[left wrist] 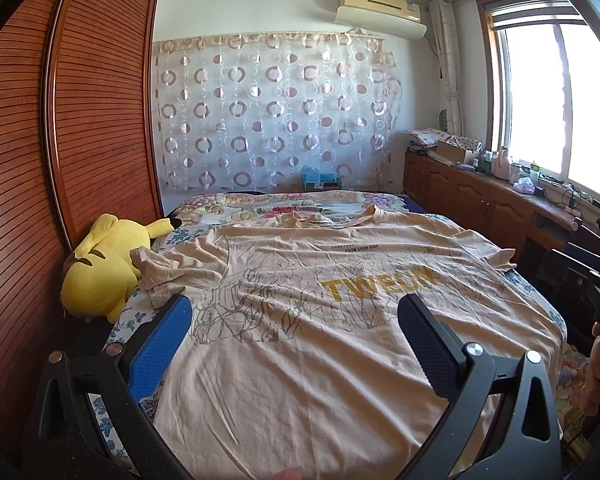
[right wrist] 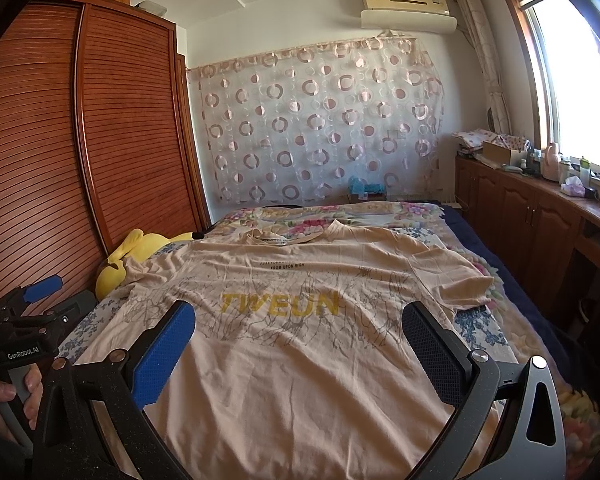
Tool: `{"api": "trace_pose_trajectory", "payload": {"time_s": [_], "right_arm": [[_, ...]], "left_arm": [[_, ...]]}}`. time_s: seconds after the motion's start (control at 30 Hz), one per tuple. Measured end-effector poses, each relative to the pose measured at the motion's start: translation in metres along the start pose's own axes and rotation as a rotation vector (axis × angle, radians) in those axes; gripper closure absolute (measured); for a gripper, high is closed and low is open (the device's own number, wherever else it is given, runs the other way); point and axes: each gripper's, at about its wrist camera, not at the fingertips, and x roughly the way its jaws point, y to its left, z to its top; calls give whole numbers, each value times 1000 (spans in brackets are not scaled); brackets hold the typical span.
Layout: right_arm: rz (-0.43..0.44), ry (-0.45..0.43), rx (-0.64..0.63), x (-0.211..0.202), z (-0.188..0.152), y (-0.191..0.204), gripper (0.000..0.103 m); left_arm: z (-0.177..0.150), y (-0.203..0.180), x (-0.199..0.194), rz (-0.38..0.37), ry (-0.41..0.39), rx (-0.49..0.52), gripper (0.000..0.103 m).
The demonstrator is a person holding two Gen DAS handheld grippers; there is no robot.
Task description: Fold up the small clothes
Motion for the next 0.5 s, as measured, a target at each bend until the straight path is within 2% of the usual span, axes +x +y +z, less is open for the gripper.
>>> {"api": "trace_pose_trajectory", "payload": {"time_s": [0.5], "right_arm": [[3,-2,3,0,-1,0,0]], "left_arm": [[-1,-2,-1,0,-2,1,0]]}}
